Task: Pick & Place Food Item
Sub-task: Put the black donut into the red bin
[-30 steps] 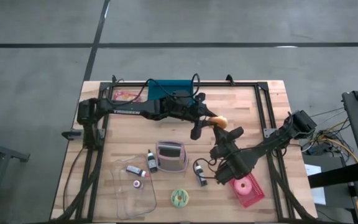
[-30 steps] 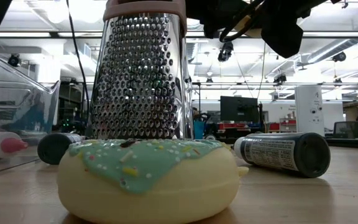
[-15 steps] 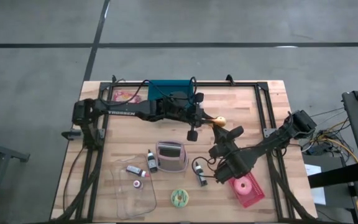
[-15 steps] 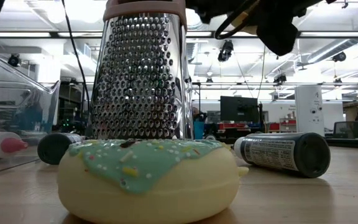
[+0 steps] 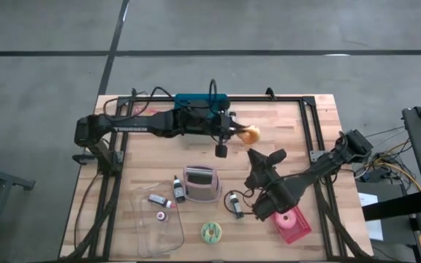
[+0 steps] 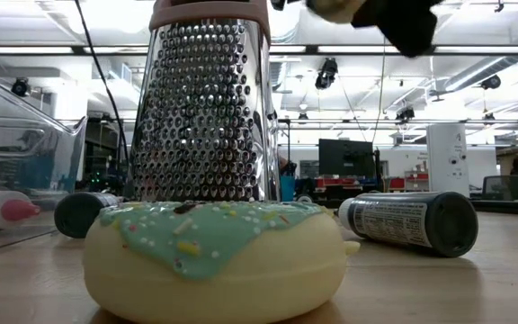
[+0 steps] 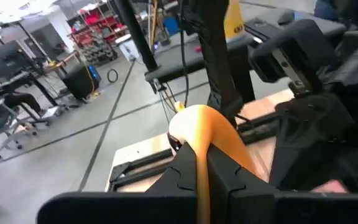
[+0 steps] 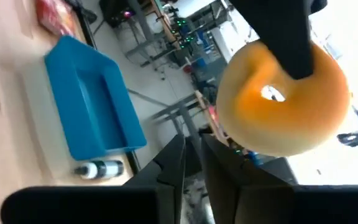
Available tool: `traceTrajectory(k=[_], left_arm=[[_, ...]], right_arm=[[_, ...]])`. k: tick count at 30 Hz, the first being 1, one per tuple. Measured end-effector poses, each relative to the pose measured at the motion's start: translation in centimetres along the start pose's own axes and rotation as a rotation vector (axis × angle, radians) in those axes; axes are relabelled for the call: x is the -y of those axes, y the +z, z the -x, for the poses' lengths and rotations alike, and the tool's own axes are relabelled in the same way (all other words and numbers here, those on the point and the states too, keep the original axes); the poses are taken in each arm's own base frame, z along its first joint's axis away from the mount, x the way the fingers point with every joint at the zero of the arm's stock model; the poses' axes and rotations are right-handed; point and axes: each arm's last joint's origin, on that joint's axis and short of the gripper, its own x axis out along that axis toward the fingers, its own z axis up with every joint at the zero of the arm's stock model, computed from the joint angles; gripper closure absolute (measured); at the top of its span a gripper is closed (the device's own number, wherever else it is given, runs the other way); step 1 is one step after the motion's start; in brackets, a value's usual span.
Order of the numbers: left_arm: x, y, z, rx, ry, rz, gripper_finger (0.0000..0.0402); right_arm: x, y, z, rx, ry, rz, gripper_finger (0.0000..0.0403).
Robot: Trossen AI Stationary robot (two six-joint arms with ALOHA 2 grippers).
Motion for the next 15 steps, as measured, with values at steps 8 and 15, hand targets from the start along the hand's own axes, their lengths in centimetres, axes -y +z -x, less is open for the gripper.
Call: traceTrajectory(k=[8,15], left_arm=[[0.6,-0.7,-0.2,-0.029,-0.017,0.001,0.0398],[0.4,-0.7,0.7,-0.093,0.047,-0.082,0.0398]], right_arm=[[1.4,2.2,0.5,-0.037,0.079,-0.122,0.0304],[1.8,2.8,0.6,-0.086,0.150,-0.203,0.0219]])
